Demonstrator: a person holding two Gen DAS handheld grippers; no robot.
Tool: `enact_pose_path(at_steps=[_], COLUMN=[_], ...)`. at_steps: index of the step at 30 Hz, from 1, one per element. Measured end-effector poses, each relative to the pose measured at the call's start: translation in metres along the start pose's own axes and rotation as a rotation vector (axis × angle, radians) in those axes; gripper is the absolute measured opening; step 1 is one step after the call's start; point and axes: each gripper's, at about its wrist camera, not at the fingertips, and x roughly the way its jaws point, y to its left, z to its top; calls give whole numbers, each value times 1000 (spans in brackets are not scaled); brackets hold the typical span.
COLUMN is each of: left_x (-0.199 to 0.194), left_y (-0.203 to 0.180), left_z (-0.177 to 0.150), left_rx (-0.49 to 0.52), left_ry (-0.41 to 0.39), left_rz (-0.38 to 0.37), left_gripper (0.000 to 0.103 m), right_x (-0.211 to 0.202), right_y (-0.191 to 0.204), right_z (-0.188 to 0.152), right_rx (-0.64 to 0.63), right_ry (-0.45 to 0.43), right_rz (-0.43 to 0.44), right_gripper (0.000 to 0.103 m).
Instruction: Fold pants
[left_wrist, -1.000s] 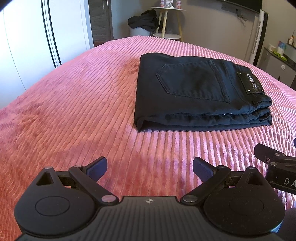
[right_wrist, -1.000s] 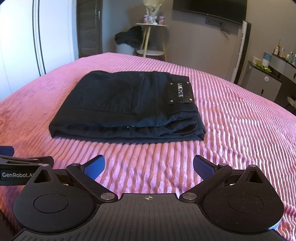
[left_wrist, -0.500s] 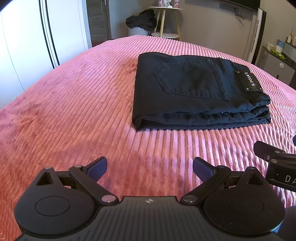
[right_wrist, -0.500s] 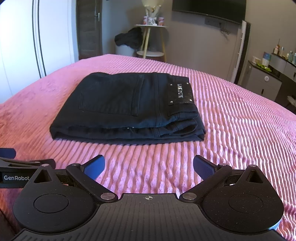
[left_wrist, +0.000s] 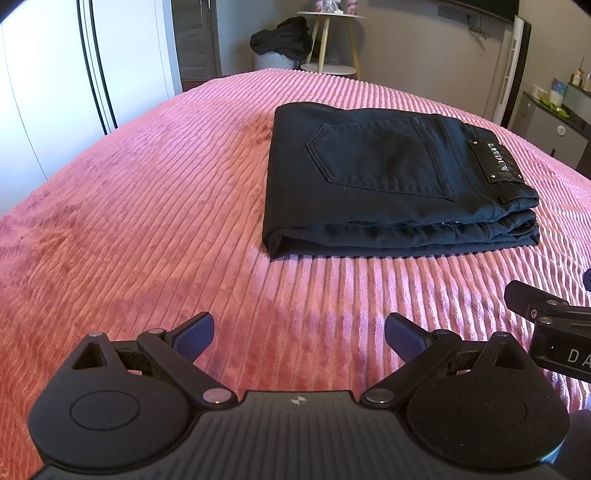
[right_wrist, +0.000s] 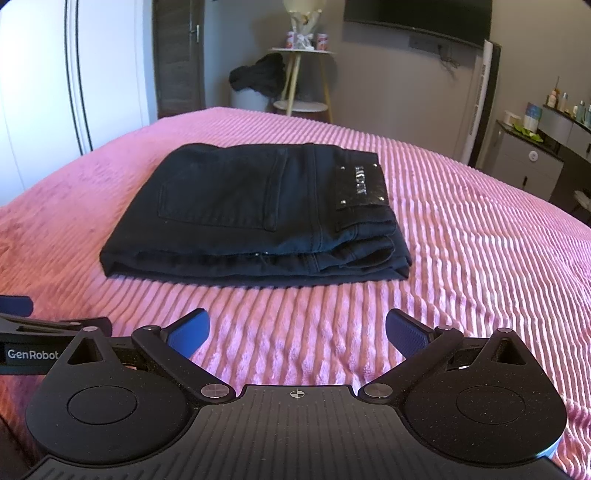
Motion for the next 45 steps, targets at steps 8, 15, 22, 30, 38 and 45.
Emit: enact_pose_path(at_steps=[8, 15, 22, 30, 38, 45], left_x=[0, 1, 0, 0, -1, -1], left_y=[0, 0, 0, 0, -1, 1], left_z=[0, -1, -1, 0, -1, 0], left_rx=[2, 4, 6, 5, 4, 5], left_ry=[0, 0, 0, 0, 0, -1], left_rz=[1, -1, -2, -2, -5, -12], left_gripper=[99, 99, 99, 99, 99, 99], right_x=[0, 0, 0, 0, 0, -1], right_y=[0, -1, -1, -1, -2, -1], right_z=[0, 0, 0, 0, 0, 0], right_rx=[2, 6, 6, 6, 8, 12], right_ry=[2, 2, 2, 2, 2, 0], right_rz=[1, 2, 3, 2, 3, 2], right_gripper=[103, 103, 103, 103, 103, 103])
